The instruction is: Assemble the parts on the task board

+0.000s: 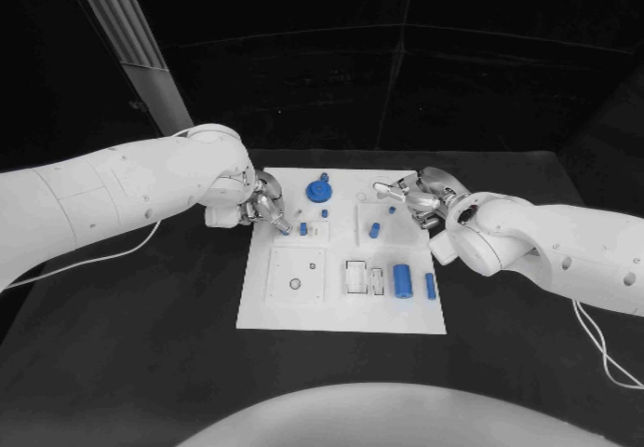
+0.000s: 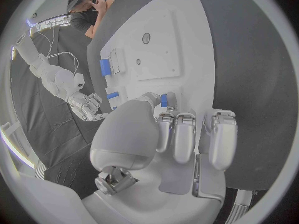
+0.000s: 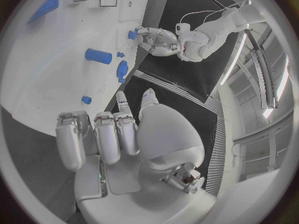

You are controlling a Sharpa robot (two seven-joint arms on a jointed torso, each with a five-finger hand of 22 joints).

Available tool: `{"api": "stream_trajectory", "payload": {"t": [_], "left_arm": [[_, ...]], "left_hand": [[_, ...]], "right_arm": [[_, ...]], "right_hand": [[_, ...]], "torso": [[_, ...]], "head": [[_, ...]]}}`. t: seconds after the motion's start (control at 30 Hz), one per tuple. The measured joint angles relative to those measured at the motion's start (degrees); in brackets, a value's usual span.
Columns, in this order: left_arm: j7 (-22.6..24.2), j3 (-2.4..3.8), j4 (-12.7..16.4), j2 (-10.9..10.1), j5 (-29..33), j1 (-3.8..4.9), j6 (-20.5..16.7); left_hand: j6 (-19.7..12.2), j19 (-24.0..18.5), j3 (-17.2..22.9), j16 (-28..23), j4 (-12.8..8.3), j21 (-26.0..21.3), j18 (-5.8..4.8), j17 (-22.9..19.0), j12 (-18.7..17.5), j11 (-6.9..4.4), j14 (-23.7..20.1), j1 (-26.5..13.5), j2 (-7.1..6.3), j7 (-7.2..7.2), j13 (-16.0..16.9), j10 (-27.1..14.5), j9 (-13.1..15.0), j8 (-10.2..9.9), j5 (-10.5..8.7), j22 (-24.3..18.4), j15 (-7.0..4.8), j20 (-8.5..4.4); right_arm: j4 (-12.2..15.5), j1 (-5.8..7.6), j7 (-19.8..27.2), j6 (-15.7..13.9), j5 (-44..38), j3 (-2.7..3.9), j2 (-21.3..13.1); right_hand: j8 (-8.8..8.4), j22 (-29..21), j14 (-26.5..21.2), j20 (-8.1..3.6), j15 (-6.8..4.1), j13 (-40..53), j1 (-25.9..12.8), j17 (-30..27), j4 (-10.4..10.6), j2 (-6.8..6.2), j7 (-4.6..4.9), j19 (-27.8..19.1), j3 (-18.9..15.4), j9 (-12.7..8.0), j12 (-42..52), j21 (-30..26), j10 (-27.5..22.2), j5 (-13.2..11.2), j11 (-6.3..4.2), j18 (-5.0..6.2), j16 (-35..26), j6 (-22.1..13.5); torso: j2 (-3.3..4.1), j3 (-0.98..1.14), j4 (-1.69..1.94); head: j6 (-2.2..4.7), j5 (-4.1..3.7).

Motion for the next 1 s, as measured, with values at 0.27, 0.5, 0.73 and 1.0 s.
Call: {"api": "stream_trajectory", "payload": {"t": [0.27, 0.5, 0.73, 1.0], "left_arm": [[0.1, 0.00, -0.1, 0.0, 0.1, -0.02, 0.0], [0.2, 0.01, -0.1, 0.0, 0.2, -0.02, 0.0], [0.0, 0.02, -0.3, 0.1, 0.2, 0.02, 0.3], [-0.4, 0.05, -0.6, 0.3, 0.2, 0.05, 0.7]], "left_hand": [[0.0, 0.0, 0.2, 0.0, 0.2, 0.0, 0.00, 0.0, 0.0, 0.00, 0.0, 0.0, -0.01, 0.01, 0.0, 0.0, 0.0, 0.1, 0.00, 0.0, 0.00, 0.00], [0.0, 0.0, 0.4, 0.0, 0.4, 0.0, 0.01, 0.0, 0.0, 0.00, 0.0, 0.0, -0.01, 0.02, 0.0, 0.0, 0.0, 0.3, -0.01, 0.0, 0.00, 0.00], [-0.1, 0.0, 0.8, 0.0, 0.8, 0.0, 0.00, 0.0, 0.0, 0.00, -0.2, -0.7, -0.02, 0.12, 0.0, 0.0, 0.0, 0.5, -2.37, 0.0, 0.21, 0.00], [-0.1, 0.0, 0.9, 0.0, -0.2, 0.0, 0.00, 0.0, 0.0, 0.00, 0.0, -4.6, 1.08, 0.10, 0.0, 0.0, -0.4, 0.0, -12.07, 0.0, 0.42, 0.00]], "right_arm": [[0.0, 0.00, 0.0, 0.0, 0.0, 0.00, 0.0], [0.0, 0.00, 0.0, 0.0, 0.0, 0.00, 0.0], [0.0, 0.00, -0.1, 0.0, 0.0, 0.00, 0.0], [0.0, 0.00, -0.1, 0.0, 0.0, 0.00, 0.0]], "right_hand": [[0.00, 0.0, 0.0, 0.00, 0.00, 0.0, 0.0, 0.0, 0.0, 0.00, 0.00, 0.0, 0.0, 0.0, 0.0, 0.0, 0.0, 0.0, 0.00, 0.00, 0.0, 0.0], [0.00, 0.0, 0.0, 0.00, 0.00, 0.0, 0.0, 0.0, 0.0, 0.00, 0.00, 0.0, 0.0, 0.0, 0.0, 0.0, 0.0, 0.0, 0.00, 0.00, 0.0, 0.0], [0.00, 0.0, 0.0, 0.00, 0.00, 0.0, 0.0, 0.0, 0.0, 0.00, 0.00, 0.0, 0.0, 0.0, 0.0, 0.0, 0.0, 0.0, 0.00, 0.00, 0.0, 0.0], [0.00, 0.0, 0.0, 0.00, 0.00, 0.0, 0.0, 0.0, 0.0, 0.00, 0.00, 0.0, 0.0, 0.0, 0.0, 0.0, 0.0, 0.0, 0.00, 0.00, 0.0, 0.0]], "torso": [[0.00, 0.00, 0.00], [0.03, -0.01, 0.00], [0.04, -0.02, -0.01], [0.04, -0.01, -0.01]], "head": [[-0.06, -0.03], [-0.11, 0.03], [-0.16, 0.04], [-0.16, -0.03]]}}
